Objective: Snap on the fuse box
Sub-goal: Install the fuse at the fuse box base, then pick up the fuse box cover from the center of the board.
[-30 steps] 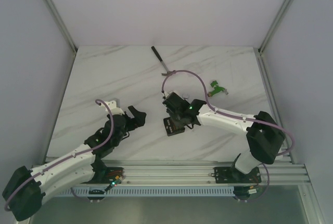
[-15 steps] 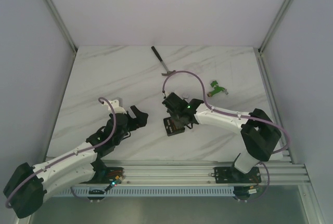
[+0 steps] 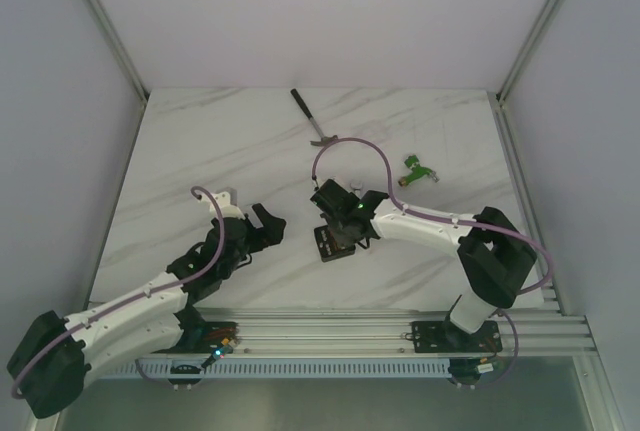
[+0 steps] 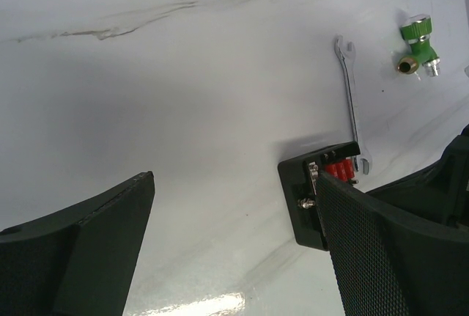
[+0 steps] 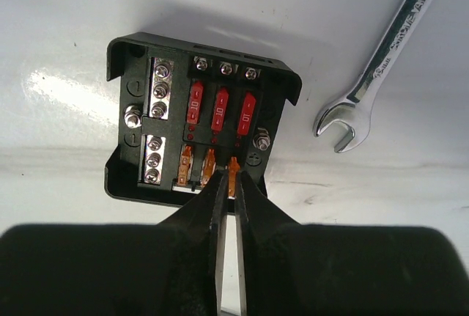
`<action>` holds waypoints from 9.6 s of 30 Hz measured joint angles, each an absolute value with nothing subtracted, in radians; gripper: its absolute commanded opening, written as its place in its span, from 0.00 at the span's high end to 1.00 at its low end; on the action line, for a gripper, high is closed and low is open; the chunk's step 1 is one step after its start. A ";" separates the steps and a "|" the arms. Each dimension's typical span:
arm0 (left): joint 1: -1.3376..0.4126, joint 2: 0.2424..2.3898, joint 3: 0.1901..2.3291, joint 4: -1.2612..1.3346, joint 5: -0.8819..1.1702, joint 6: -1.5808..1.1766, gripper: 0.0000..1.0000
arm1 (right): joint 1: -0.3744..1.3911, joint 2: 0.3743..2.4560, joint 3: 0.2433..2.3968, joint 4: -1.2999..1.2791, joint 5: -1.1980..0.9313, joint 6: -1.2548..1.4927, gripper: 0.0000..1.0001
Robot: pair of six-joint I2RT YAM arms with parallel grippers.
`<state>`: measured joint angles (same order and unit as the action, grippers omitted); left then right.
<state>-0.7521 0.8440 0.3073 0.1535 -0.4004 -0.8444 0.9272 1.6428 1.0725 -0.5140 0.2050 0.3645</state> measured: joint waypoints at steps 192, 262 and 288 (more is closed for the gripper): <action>-0.621 1.063 0.513 0.047 -0.226 -0.886 0.15 | 0.556 1.338 1.008 -0.301 0.244 0.342 0.08; -0.477 1.166 0.513 0.056 -0.100 -0.799 0.06 | 0.176 2.029 0.958 0.867 -0.299 1.121 0.90; -0.720 1.389 0.651 0.083 -0.030 -0.682 0.40 | 0.218 1.190 0.506 0.332 -0.644 0.673 0.90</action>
<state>-0.7204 1.3891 0.6510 0.0830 -0.0303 -0.6819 0.2180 1.1900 0.5060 0.3317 -0.6441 0.6731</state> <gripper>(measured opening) 0.630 0.208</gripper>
